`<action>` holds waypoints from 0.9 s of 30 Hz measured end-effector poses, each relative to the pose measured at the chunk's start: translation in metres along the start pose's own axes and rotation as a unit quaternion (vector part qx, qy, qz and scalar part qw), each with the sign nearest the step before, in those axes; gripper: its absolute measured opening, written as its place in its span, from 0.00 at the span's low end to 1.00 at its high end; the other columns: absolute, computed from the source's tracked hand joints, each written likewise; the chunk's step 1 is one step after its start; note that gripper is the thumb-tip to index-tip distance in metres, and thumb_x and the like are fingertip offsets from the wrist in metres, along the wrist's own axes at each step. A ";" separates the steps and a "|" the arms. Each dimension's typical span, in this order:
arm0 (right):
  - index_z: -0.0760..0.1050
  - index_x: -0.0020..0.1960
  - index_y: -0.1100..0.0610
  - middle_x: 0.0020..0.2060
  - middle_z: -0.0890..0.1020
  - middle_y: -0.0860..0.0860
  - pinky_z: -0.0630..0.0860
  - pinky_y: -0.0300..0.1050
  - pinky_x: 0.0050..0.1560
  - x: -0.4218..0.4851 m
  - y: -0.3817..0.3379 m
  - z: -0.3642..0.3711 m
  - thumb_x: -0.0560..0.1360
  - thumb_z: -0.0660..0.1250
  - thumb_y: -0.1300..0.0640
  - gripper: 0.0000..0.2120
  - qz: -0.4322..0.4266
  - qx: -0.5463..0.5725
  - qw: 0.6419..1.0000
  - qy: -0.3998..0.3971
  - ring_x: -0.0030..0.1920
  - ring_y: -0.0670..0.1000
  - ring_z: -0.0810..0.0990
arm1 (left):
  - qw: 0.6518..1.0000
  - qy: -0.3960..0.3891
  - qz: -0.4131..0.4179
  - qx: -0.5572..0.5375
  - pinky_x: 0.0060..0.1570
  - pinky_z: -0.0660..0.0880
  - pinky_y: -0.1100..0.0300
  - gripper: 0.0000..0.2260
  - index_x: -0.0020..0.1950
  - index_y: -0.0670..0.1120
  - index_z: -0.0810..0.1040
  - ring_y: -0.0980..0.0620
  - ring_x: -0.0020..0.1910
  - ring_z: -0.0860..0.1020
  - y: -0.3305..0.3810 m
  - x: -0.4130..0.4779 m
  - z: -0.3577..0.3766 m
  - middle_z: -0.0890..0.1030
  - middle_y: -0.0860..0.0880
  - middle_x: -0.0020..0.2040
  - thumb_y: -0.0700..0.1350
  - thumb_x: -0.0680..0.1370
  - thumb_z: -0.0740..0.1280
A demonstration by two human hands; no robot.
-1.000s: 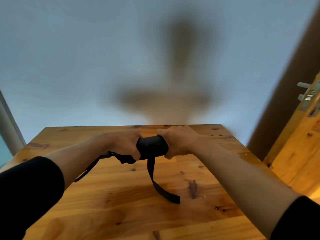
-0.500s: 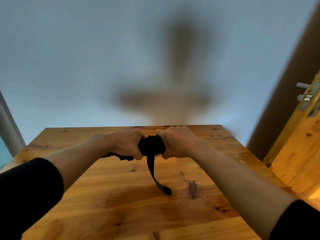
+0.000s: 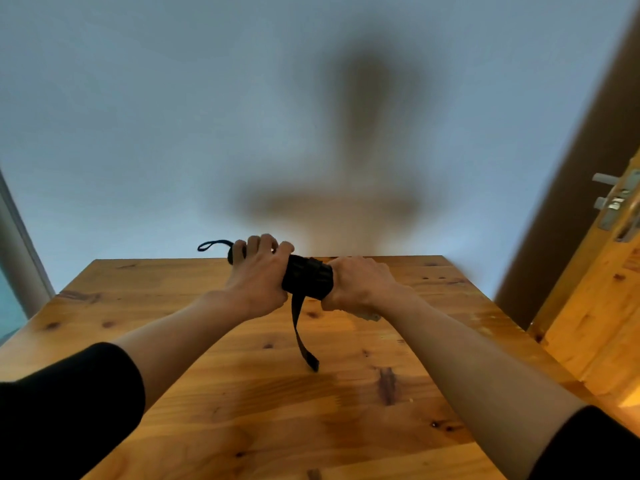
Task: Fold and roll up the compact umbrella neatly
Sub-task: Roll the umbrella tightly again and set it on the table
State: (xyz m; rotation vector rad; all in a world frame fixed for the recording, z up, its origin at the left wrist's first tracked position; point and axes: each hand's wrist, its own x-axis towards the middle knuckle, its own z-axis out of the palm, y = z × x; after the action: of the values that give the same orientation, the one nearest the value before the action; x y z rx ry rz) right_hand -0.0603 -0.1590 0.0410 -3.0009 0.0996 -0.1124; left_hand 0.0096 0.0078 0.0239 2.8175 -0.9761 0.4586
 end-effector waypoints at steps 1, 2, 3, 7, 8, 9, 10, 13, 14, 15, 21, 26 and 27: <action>0.75 0.55 0.49 0.43 0.79 0.48 0.77 0.48 0.48 0.000 0.000 0.000 0.69 0.75 0.46 0.18 0.014 -0.005 1.000 0.022 0.45 0.51 0.78 | 0.999 0.031 -0.009 -0.033 0.65 0.58 0.50 0.27 0.68 0.47 0.67 0.43 0.65 0.64 0.002 -0.001 -0.001 0.67 0.44 0.64 0.42 0.70 0.68; 0.76 0.57 0.50 0.44 0.79 0.48 0.77 0.49 0.48 0.001 0.001 0.000 0.69 0.74 0.47 0.19 0.026 -0.011 0.999 0.040 0.46 0.51 0.78 | 0.995 0.070 -0.008 -0.066 0.62 0.58 0.51 0.25 0.67 0.46 0.69 0.44 0.64 0.63 0.005 -0.002 -0.003 0.67 0.44 0.63 0.39 0.70 0.67; 0.75 0.58 0.50 0.44 0.79 0.49 0.78 0.49 0.49 0.001 0.001 0.001 0.70 0.74 0.47 0.19 0.036 -0.016 0.998 0.053 0.46 0.52 0.78 | 0.989 0.105 -0.006 -0.101 0.60 0.60 0.53 0.22 0.63 0.45 0.71 0.44 0.61 0.65 0.008 -0.003 -0.006 0.68 0.45 0.60 0.37 0.70 0.66; 0.75 0.59 0.51 0.45 0.79 0.50 0.77 0.49 0.48 0.001 -0.003 0.002 0.72 0.73 0.48 0.18 0.069 -0.029 0.994 0.085 0.46 0.52 0.78 | 0.930 0.083 -0.051 -0.355 0.35 0.69 0.59 0.09 0.40 0.41 0.75 0.52 0.32 0.73 0.028 -0.004 -0.020 0.75 0.48 0.35 0.38 0.78 0.59; 0.75 0.59 0.51 0.45 0.79 0.50 0.77 0.49 0.47 0.001 -0.005 0.003 0.72 0.72 0.49 0.18 0.075 -0.032 0.992 0.096 0.46 0.53 0.78 | 0.901 0.038 -0.082 -0.425 0.29 0.68 0.60 0.14 0.36 0.42 0.74 0.53 0.25 0.72 0.033 -0.004 -0.021 0.75 0.47 0.30 0.41 0.80 0.58; 0.75 0.59 0.52 0.44 0.79 0.50 0.77 0.49 0.46 0.001 -0.008 0.004 0.73 0.72 0.49 0.17 0.081 -0.033 0.990 0.108 0.45 0.53 0.79 | 0.873 -0.009 -0.120 -0.472 0.25 0.68 0.61 0.18 0.35 0.42 0.74 0.54 0.21 0.71 0.038 -0.003 -0.021 0.76 0.46 0.27 0.46 0.82 0.57; 0.75 0.58 0.52 0.43 0.79 0.50 0.76 0.48 0.45 0.001 -0.011 0.005 0.74 0.71 0.50 0.15 0.085 -0.036 0.988 0.123 0.44 0.53 0.79 | 0.856 -0.047 -0.158 -0.490 0.23 0.69 0.61 0.22 0.37 0.40 0.75 0.53 0.20 0.73 0.042 -0.002 -0.020 0.77 0.45 0.27 0.52 0.82 0.56; 0.75 0.56 0.53 0.39 0.76 0.49 0.73 0.47 0.41 0.001 -0.018 0.005 0.75 0.69 0.51 0.12 0.092 -0.040 0.981 0.166 0.40 0.53 0.77 | 0.836 -0.070 -0.230 -0.493 0.25 0.76 0.59 0.31 0.45 0.37 0.78 0.47 0.24 0.80 0.049 0.001 -0.016 0.83 0.41 0.31 0.65 0.79 0.55; 0.75 0.55 0.54 0.38 0.76 0.49 0.72 0.47 0.40 0.001 -0.021 0.005 0.76 0.69 0.51 0.11 0.090 -0.042 0.979 0.178 0.39 0.53 0.76 | 0.824 -0.059 -0.244 -0.508 0.26 0.78 0.58 0.32 0.47 0.36 0.78 0.45 0.26 0.81 0.049 0.004 -0.016 0.84 0.40 0.33 0.66 0.78 0.56; 0.75 0.55 0.54 0.38 0.75 0.50 0.70 0.47 0.39 0.001 -0.023 0.004 0.76 0.68 0.50 0.11 0.086 -0.045 0.977 0.189 0.39 0.53 0.75 | 0.809 -0.056 -0.254 -0.528 0.28 0.79 0.56 0.32 0.48 0.36 0.78 0.44 0.28 0.82 0.048 0.007 -0.015 0.84 0.39 0.35 0.66 0.78 0.57; 0.72 0.54 0.55 0.38 0.75 0.50 0.68 0.47 0.38 -0.001 -0.032 -0.004 0.78 0.66 0.48 0.11 0.090 -0.019 0.971 0.221 0.38 0.54 0.75 | 0.733 -0.065 -0.245 -0.631 0.43 0.83 0.48 0.28 0.55 0.39 0.79 0.41 0.42 0.85 0.046 0.016 -0.009 0.85 0.40 0.43 0.64 0.78 0.59; 0.72 0.53 0.55 0.39 0.77 0.50 0.69 0.48 0.38 -0.003 -0.041 -0.007 0.79 0.64 0.50 0.09 0.100 0.032 0.967 0.232 0.39 0.54 0.77 | 0.594 -0.022 -0.233 -0.770 0.40 0.77 0.57 0.21 0.59 0.41 0.79 0.48 0.45 0.83 0.050 0.019 -0.008 0.85 0.43 0.47 0.57 0.78 0.65; 0.72 0.53 0.55 0.39 0.77 0.50 0.69 0.48 0.39 -0.004 -0.044 -0.007 0.79 0.64 0.49 0.10 0.104 0.049 0.968 0.224 0.39 0.54 0.77 | 0.578 -0.016 -0.233 -0.782 0.40 0.76 0.58 0.21 0.60 0.40 0.78 0.49 0.46 0.83 0.049 0.020 -0.008 0.84 0.43 0.47 0.56 0.77 0.66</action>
State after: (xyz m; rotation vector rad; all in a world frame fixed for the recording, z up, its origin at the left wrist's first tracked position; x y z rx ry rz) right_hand -0.0620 -0.1165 0.0540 -2.7874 0.4392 -0.7454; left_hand -0.0081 -0.0404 0.0382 1.2202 -0.1919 -0.4178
